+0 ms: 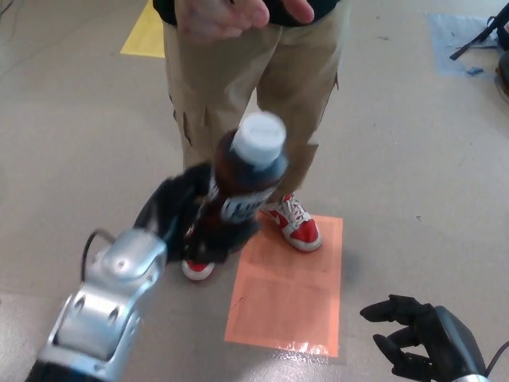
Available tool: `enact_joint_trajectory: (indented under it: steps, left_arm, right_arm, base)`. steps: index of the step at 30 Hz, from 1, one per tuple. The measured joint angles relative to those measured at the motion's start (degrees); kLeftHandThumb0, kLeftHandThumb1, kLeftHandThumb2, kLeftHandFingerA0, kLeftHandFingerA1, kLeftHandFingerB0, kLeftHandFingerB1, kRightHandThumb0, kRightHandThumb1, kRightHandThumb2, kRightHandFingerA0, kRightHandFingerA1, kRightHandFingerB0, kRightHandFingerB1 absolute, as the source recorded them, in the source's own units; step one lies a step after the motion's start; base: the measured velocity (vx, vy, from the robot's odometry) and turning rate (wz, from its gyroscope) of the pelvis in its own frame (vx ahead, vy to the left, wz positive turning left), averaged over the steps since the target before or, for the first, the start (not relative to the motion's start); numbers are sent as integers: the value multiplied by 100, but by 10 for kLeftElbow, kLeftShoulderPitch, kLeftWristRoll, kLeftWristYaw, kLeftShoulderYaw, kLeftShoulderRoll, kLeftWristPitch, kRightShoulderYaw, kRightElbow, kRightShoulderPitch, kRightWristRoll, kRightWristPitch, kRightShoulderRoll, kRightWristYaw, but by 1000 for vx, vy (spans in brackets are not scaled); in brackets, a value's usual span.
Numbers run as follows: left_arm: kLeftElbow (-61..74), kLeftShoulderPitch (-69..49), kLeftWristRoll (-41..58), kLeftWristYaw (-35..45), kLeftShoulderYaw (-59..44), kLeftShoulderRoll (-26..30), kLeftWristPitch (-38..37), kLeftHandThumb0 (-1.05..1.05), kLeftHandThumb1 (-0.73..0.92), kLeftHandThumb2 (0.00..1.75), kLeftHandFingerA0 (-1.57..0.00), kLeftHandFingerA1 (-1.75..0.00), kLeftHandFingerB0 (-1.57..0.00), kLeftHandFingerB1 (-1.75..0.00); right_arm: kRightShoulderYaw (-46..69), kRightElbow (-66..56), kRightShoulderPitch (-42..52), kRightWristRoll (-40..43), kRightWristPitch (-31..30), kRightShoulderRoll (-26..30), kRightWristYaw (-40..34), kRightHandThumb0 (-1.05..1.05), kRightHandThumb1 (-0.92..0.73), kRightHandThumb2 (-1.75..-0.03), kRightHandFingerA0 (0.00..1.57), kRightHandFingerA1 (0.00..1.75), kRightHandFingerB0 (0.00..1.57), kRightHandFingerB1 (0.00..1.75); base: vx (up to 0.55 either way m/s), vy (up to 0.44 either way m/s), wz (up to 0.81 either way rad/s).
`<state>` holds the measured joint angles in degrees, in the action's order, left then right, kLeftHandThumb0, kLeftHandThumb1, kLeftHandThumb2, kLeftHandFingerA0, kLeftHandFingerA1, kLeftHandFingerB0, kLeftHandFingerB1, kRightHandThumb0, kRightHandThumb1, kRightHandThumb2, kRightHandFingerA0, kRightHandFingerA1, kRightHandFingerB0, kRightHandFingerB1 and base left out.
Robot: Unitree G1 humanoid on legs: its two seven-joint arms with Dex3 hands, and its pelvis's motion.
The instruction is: The robot recieved a bottle of protein shake from a person using its left hand and then shake the protein up and down 2 two times and hand it back to the person
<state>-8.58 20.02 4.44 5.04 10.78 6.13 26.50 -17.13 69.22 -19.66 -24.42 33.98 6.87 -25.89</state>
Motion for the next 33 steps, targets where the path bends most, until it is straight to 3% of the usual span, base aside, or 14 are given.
enact_joint_trajectory:
  steps: [10,13,14,16,17,20,24,25,27,28,30,31,33]
  left_arm:
    - [-47,-63,4,18,-36,11,-79,-24,86,66,-82,-146,-67,-103]
    - [-15,-40,18,21,-74,3,-78,-13,84,73,-79,-153,-66,-110]
    - [23,-2,35,21,-110,-1,-78,-15,86,65,-82,-148,-68,-99]
    - [47,18,47,22,-131,-3,-78,-16,79,71,-81,-151,-69,-102]
    - [46,12,50,25,-129,-3,-79,-21,80,69,-86,-149,-69,-96]
    - [-5,-45,42,40,-81,1,-80,-21,79,76,-83,-155,-68,-110]
    - [-26,-94,39,54,-66,-1,-69,-18,80,71,-79,-152,-65,-106]
    - [-8,-85,43,54,-79,-2,-63,-14,89,67,-74,-160,-62,-109]
    - [31,-46,56,52,-110,-4,-52,-13,87,70,-76,-158,-63,-112]
    - [45,-30,60,51,-120,-5,-49,-13,83,71,-82,-149,-64,-101]
    - [76,9,71,49,-137,-9,-46,-13,78,78,-85,-149,-73,-99]
    - [73,9,70,51,-128,-8,-47,-22,77,77,-90,-144,-76,-102]
    - [44,-14,61,60,-87,-4,-47,-18,80,72,-87,-147,-72,-95]
  right_arm:
    - [10,0,7,3,6,1,14,-28,-70,-61,85,45,75,43]
    - [12,1,9,3,6,1,18,-27,-70,-61,85,45,75,43]
    - [12,1,10,2,6,1,19,-27,-70,-61,85,45,75,43]
    - [12,2,11,2,6,-1,19,-30,-71,-61,83,44,74,43]
    - [13,3,13,2,6,-2,20,-28,-71,-61,82,44,73,43]
    - [15,3,19,3,6,-3,23,-26,-70,-61,81,44,73,43]
    - [23,2,22,5,6,-2,31,-29,-70,-61,80,44,73,43]
    - [24,1,21,5,6,-3,33,-28,-70,-61,82,44,75,43]
    - [22,1,19,4,6,-5,33,-27,-69,-61,82,44,75,43]
    - [21,1,19,3,6,-5,33,-27,-69,-60,82,44,74,43]
    - [21,1,19,2,5,-6,32,-27,-70,-61,82,44,74,43]
    - [21,2,19,1,4,-6,32,-26,-70,-61,82,44,74,43]
    - [22,1,19,1,4,-6,32,-25,-71,-61,82,44,74,43]
  base:
    - [0,0,0]
    - [0,0,2]
    - [0,0,0]
    - [0,0,-3]
    - [0,0,0]
    - [0,0,2]
    - [0,0,7]
    - [0,0,8]
    - [0,0,0]
    - [0,0,0]
    - [0,0,0]
    - [0,0,-7]
    - [0,0,0]
